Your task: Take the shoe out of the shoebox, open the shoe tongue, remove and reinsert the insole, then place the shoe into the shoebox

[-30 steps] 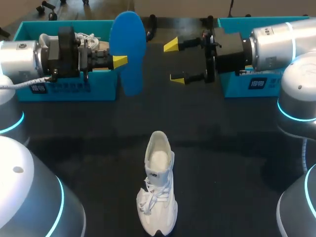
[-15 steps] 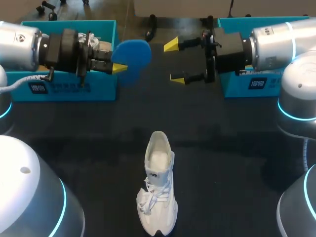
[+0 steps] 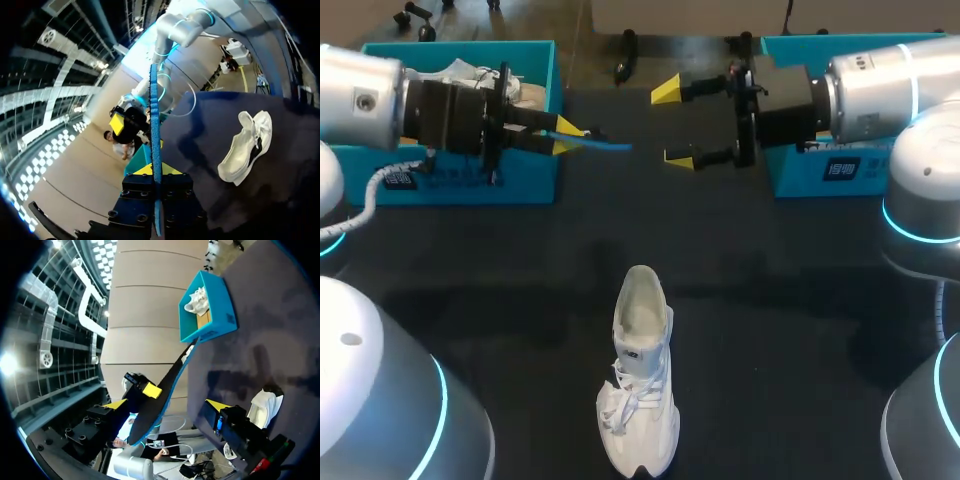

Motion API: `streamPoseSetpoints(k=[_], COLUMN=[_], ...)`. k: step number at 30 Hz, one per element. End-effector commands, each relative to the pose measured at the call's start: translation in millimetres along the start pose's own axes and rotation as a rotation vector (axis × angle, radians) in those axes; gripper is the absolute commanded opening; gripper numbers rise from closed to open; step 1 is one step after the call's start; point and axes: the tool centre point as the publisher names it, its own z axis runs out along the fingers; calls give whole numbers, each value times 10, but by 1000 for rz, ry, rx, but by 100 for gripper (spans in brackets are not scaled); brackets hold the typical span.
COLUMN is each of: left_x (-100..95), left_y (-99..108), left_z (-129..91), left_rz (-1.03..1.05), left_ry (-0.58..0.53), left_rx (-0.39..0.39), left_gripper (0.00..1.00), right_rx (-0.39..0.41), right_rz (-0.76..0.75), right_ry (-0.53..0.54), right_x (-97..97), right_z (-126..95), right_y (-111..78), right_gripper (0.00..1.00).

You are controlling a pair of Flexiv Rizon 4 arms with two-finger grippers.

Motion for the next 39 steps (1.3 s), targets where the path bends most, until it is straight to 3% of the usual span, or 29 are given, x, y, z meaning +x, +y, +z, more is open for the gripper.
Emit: streamPoseSetpoints(k=[1, 14, 23, 26, 38, 39], left_x=[49, 49, 45, 16, 10, 7], left_y=[61, 61, 221, 235, 238, 253], left_z=[50, 50, 175, 189, 193, 204], left_rz=[314, 314, 440, 480, 500, 513], left_ry=[19, 19, -110, -171, -172, -170], left_rx=[68, 68, 69, 122, 144, 116], left_gripper=[0, 0, 0, 0, 0, 0], right_rx=[-3, -3, -3, -3, -3, -3], right_rz=[-1, -1, -1, -1, -1, -1], right_ry=[0, 0, 0, 0, 0, 0], right_x=[-7, -7, -7, -7, -7, -7], right_z=[25, 25, 25, 25, 25, 25], right_y=[-2, -2, -2, -2, -2, -2], right_gripper=[100, 100, 100, 100, 100, 100])
